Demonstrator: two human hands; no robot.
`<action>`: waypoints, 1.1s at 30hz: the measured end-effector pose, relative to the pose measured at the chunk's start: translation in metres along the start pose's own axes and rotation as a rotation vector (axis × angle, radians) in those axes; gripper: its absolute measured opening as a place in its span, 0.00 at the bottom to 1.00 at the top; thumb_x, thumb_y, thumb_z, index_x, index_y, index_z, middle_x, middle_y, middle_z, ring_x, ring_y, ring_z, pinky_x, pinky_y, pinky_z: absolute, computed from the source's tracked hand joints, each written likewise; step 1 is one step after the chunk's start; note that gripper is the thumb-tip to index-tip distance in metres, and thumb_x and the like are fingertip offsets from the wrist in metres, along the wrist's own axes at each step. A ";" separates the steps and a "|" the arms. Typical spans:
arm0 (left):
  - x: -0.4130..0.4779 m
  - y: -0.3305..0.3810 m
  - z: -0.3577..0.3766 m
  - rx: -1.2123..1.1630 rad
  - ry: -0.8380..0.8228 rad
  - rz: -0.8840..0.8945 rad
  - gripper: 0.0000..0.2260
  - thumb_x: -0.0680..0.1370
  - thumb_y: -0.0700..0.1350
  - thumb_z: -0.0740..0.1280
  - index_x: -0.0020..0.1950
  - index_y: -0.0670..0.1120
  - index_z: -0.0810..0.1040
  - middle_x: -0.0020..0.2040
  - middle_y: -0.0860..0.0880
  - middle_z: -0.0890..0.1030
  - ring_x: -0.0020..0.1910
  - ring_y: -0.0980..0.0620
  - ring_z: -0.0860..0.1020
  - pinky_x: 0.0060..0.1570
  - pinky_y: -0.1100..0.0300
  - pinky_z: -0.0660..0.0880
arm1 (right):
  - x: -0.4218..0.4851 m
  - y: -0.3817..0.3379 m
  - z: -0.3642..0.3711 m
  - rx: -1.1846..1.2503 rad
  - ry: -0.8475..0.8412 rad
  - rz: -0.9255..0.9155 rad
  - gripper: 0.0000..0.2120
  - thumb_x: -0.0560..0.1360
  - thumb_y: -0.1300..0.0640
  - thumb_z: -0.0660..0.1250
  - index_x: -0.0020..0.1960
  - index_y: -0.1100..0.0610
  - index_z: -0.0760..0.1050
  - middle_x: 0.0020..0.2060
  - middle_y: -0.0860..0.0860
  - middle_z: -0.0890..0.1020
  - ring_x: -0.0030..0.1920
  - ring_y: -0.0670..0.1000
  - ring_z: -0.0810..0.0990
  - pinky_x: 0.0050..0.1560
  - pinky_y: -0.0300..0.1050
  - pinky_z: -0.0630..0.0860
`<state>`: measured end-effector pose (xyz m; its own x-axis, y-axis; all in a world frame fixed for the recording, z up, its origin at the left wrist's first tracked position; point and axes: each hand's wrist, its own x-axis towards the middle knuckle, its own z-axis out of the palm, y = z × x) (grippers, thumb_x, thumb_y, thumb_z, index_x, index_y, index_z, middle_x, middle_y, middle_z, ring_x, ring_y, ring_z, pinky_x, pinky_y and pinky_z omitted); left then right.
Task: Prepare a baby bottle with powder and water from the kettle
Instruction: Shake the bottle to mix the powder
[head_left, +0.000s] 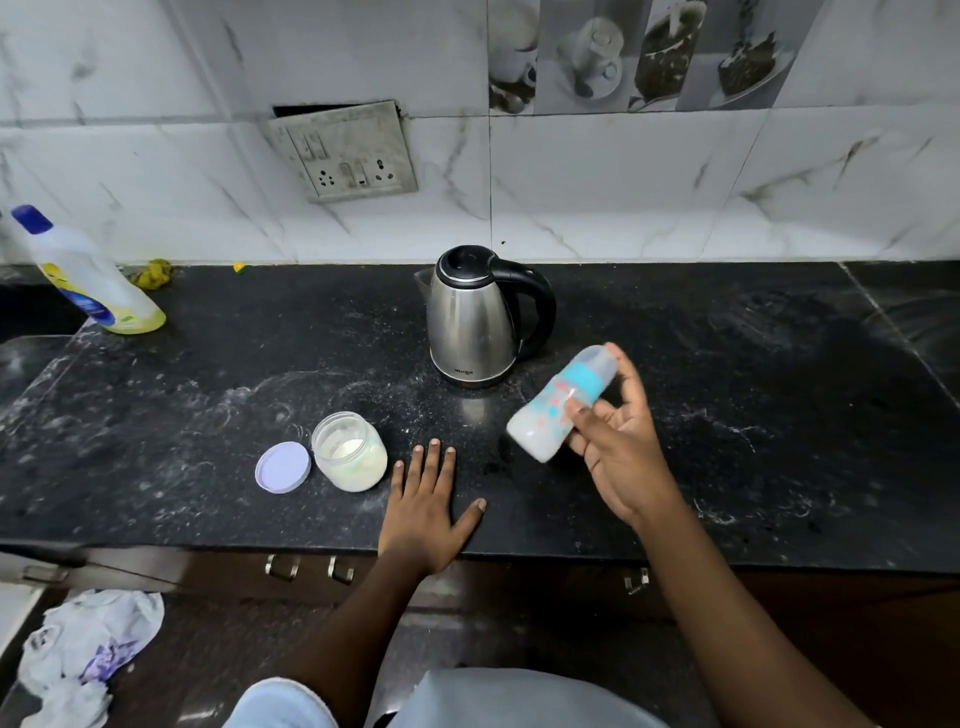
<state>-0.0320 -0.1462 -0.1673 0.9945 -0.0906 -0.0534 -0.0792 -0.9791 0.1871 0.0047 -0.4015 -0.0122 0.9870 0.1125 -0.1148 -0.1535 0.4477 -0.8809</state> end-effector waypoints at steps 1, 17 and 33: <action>0.000 0.000 0.000 0.007 -0.006 -0.003 0.42 0.81 0.73 0.45 0.88 0.49 0.47 0.88 0.47 0.45 0.87 0.46 0.42 0.84 0.44 0.38 | 0.002 0.002 -0.001 0.008 0.034 -0.015 0.42 0.73 0.66 0.74 0.80 0.42 0.63 0.61 0.55 0.86 0.65 0.56 0.84 0.58 0.56 0.83; 0.002 0.002 -0.002 0.006 -0.011 -0.003 0.42 0.80 0.73 0.45 0.88 0.49 0.48 0.88 0.47 0.46 0.87 0.45 0.43 0.84 0.44 0.39 | 0.007 -0.004 -0.004 -0.013 0.052 -0.025 0.40 0.75 0.67 0.72 0.80 0.45 0.62 0.58 0.54 0.87 0.63 0.56 0.84 0.55 0.54 0.84; -0.002 0.001 0.000 0.023 -0.009 -0.008 0.42 0.80 0.73 0.44 0.88 0.49 0.46 0.88 0.47 0.44 0.87 0.46 0.42 0.84 0.45 0.38 | 0.008 -0.002 -0.003 -0.113 -0.028 0.003 0.41 0.75 0.69 0.73 0.80 0.42 0.63 0.58 0.56 0.87 0.60 0.56 0.85 0.53 0.52 0.84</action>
<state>-0.0340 -0.1474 -0.1666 0.9944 -0.0843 -0.0639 -0.0728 -0.9837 0.1642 0.0128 -0.4042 -0.0124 0.9846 0.1389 -0.1063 -0.1487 0.3444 -0.9270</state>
